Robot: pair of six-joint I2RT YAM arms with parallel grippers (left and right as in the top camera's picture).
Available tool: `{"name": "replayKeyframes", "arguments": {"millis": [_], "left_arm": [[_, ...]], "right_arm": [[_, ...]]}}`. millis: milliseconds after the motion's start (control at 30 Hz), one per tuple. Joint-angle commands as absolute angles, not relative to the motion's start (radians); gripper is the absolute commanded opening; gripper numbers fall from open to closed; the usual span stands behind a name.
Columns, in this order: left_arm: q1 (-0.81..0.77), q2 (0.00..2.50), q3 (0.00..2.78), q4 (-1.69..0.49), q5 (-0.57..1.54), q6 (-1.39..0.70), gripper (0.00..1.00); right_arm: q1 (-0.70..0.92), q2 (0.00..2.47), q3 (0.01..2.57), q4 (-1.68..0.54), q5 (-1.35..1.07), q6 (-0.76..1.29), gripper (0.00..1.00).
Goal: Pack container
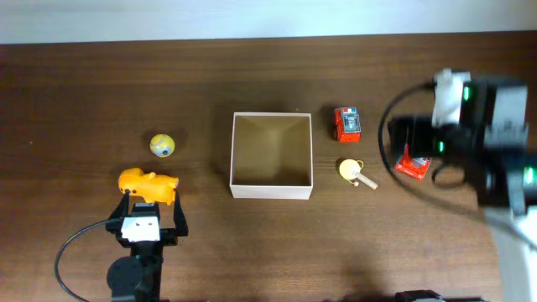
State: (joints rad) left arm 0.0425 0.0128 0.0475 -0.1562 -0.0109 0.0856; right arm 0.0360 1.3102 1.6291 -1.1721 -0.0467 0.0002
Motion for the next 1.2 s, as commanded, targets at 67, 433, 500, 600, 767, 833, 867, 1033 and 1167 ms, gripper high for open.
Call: {"name": "replayKeyframes", "arguments": {"millis": [67, 433, 500, 600, 767, 833, 867, 1033, 1167], "left_arm": [[0.049, 0.006, 0.043, -0.155, 0.001, 0.095, 0.99], [0.049, 0.006, 0.043, -0.155, 0.001, 0.094, 0.99], [0.049, 0.006, 0.043, -0.155, 0.001, 0.095, 0.99], [0.049, 0.006, 0.043, -0.155, 0.001, 0.095, 0.99], [0.049, 0.006, 0.043, -0.155, 0.001, 0.094, 0.99], [0.049, 0.006, 0.043, -0.155, 0.001, 0.095, 0.99], [0.049, 0.006, 0.043, -0.155, 0.001, 0.095, 0.99], [0.049, 0.006, 0.043, -0.155, 0.001, 0.095, 0.99], [0.049, 0.006, 0.043, -0.155, 0.001, 0.095, 0.99]], "right_arm": [[0.032, 1.491, 1.76, -1.151, -0.258, 0.008, 0.99], [-0.047, 1.657, 1.76, -1.219, 0.021, 0.532, 0.99], [-0.067, 1.662, 1.76, -1.216, 0.02, 0.538, 0.99], [-0.084, 1.662, 1.759, -1.205, 0.049, 0.537, 0.99], [-0.094, 1.673, 1.745, -1.199, 0.119, 0.5, 0.99], [-0.108, 1.683, 1.729, -1.21, 0.13, 0.499, 0.99], [-0.117, 1.687, 1.719, -1.212, 0.128, 0.499, 0.99], [-0.181, 1.691, 1.633, -1.208, 0.129, 0.498, 0.99], [-0.222, 1.691, 1.541, -1.165, 0.128, 0.458, 0.99]]}}
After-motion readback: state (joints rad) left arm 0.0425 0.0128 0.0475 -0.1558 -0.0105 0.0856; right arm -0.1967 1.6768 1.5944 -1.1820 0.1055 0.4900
